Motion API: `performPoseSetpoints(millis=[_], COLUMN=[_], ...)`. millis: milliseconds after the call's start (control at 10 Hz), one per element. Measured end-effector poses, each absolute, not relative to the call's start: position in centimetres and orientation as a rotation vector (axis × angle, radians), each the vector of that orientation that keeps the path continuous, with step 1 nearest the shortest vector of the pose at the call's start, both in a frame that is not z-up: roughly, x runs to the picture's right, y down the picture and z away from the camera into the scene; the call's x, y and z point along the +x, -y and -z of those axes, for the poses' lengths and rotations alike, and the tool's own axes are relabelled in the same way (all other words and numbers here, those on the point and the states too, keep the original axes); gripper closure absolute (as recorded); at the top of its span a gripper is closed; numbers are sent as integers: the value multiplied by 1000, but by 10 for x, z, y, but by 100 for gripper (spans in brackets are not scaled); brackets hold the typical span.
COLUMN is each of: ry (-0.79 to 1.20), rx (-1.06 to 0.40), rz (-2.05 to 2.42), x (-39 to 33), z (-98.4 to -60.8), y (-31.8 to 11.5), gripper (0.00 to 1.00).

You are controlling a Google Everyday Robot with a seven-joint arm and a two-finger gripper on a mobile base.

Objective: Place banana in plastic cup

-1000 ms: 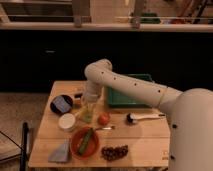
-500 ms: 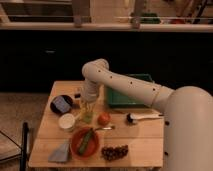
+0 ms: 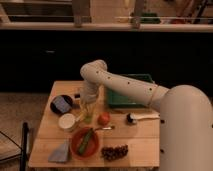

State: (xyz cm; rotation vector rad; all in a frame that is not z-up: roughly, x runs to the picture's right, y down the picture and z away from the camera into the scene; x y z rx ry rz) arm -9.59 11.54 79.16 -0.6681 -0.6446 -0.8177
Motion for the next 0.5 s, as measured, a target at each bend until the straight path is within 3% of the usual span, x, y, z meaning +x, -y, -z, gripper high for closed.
performPoseSetpoints(millis=[500], ry=[623], rx=[-678], rz=[825], x=[-94], z=[-800], y=[-117], gripper=[20])
